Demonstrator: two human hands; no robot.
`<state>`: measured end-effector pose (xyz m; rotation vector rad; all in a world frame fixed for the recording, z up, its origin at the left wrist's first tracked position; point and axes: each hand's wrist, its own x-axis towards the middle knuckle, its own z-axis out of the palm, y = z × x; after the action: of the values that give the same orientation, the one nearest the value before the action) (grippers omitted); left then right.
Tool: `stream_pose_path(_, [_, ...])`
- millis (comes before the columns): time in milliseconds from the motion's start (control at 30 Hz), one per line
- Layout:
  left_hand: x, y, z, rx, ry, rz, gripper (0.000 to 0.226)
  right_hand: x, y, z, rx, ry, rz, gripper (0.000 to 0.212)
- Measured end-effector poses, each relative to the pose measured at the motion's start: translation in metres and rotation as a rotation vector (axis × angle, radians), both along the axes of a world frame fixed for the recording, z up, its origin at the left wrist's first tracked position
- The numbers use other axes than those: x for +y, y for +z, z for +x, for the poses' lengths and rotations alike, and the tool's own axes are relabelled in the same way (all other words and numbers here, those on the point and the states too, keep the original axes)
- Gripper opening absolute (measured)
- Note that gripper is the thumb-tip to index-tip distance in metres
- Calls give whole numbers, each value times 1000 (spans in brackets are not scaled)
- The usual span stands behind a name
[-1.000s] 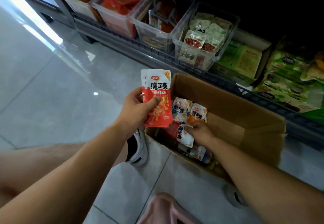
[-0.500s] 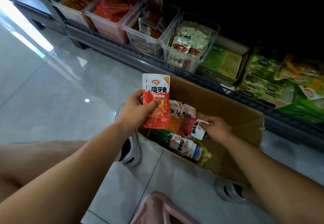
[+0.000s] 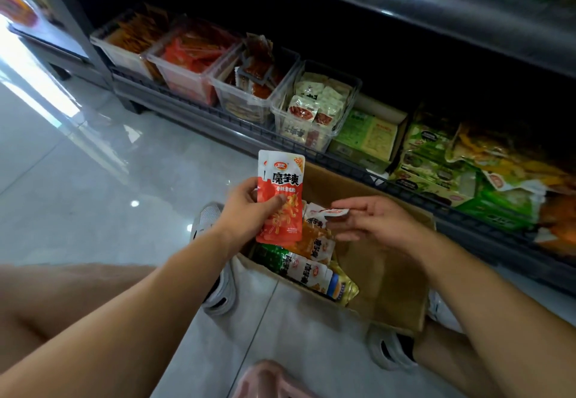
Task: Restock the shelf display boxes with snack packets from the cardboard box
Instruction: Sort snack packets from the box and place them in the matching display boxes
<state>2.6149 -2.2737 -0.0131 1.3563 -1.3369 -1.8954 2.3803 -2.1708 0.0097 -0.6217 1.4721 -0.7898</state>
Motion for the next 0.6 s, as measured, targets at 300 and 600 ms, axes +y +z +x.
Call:
stream_pose_path(300, [9, 24, -10, 133, -88, 81, 31, 5, 64, 1, 714, -131, -264, 20])
stream_pose_path(600, [21, 60, -49, 279, -287, 192, 53, 5, 84, 5, 362, -380, -156, 27])
